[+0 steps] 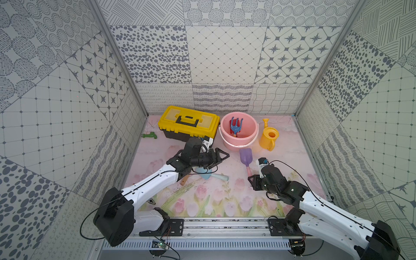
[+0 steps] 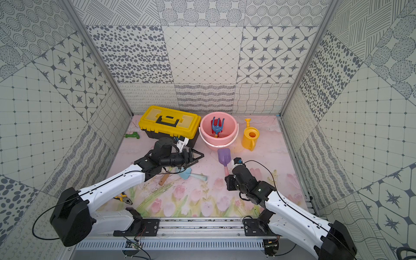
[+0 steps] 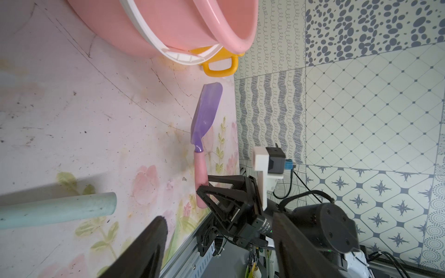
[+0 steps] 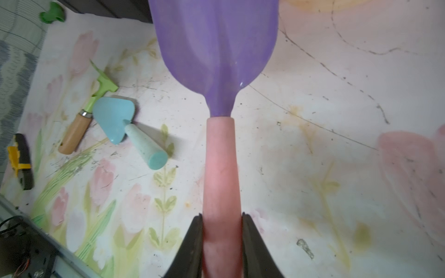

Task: Organize the gardening tools
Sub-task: Pick up the gardening tool from the center of the board.

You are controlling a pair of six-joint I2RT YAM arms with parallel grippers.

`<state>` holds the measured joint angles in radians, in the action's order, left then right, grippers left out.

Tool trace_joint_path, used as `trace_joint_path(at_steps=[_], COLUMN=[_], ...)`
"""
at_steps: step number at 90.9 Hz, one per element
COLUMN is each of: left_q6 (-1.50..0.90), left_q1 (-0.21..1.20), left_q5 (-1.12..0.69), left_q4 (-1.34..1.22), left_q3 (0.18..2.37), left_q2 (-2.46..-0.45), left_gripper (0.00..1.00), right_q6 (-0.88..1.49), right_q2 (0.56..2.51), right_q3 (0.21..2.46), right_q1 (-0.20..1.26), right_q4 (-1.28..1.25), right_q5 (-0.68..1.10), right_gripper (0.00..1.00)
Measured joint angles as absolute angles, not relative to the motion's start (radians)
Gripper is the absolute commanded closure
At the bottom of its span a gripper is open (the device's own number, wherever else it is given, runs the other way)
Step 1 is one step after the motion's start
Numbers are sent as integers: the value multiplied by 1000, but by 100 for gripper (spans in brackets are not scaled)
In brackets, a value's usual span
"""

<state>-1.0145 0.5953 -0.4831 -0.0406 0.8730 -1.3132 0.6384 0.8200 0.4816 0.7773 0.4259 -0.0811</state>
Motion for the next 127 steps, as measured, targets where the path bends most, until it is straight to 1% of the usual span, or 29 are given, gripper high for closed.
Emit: trace_joint_path(at_steps=[16, 26, 49, 69, 77, 81, 91, 114, 127], left_q6=[-997, -990, -963, -915, -904, -897, -881, -857, -857], left_q1=[653, 668, 675, 678, 678, 679, 679, 679, 679], left_q5=[-484, -483, -462, -382, -356, -342, -310, -257, -263], left_q4=[-44, -45, -29, 25, 45, 59, 95, 162, 159], left_q3=[937, 968, 998, 1016, 1020, 1026, 1043, 1063, 1060], left_q2=[-1403, -1444, -1470, -1444, -1438, -1439, -1439, -1454, -1470], left_gripper=[48, 48, 50, 50, 51, 53, 53, 50, 55], right_q6=[615, 605, 593, 593, 593, 593, 592, 591, 591], right_q2=[824, 847, 863, 861, 858, 856, 854, 831, 830], right_q3=[546, 584, 592, 592, 592, 592, 592, 592, 592], right_q1=[888, 923, 932, 932, 932, 932, 932, 932, 932], right_q4=[443, 444, 445, 445, 446, 446, 445, 446, 442], right_q5=[-101, -111, -117, -118, -118, -121, -130, -139, -115], right_gripper=[100, 100, 100, 100, 100, 100, 100, 100, 100])
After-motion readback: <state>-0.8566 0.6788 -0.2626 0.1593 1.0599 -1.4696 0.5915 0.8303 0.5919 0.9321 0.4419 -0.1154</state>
